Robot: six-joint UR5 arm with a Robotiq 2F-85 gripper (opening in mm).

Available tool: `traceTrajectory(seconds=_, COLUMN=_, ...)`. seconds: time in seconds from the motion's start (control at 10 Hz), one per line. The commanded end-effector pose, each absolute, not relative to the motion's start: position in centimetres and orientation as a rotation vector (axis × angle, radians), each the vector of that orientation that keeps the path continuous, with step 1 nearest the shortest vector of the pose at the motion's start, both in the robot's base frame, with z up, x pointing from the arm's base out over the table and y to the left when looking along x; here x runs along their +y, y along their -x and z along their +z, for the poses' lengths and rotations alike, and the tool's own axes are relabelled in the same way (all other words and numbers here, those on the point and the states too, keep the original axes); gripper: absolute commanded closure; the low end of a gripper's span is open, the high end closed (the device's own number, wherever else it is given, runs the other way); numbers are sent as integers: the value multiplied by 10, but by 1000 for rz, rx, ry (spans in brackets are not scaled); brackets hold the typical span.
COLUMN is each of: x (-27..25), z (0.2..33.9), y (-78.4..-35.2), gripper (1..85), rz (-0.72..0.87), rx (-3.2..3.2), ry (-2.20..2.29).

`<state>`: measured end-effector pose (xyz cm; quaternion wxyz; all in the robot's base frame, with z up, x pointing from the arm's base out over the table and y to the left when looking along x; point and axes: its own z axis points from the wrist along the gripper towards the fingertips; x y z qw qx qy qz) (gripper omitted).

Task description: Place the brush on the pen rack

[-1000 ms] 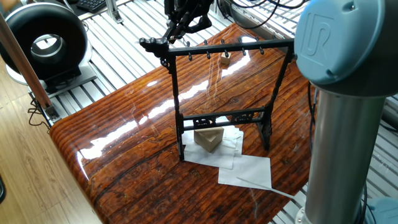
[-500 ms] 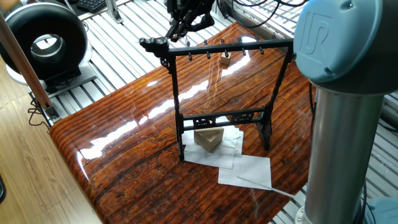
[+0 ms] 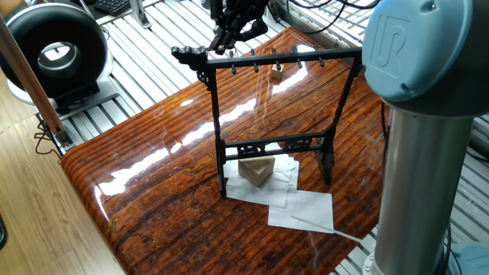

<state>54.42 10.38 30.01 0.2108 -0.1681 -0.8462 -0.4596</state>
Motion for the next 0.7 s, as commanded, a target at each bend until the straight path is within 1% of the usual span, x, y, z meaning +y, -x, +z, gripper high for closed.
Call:
traceTrajectory(seconds=0.0, x=104, z=303, y=-545, gripper=847, rz=-1294, rx=-2354, ry=466)
traceTrajectory(seconds=0.6, x=102, z=301, y=-545, gripper=847, rz=-1267, rx=-2358, ry=484)
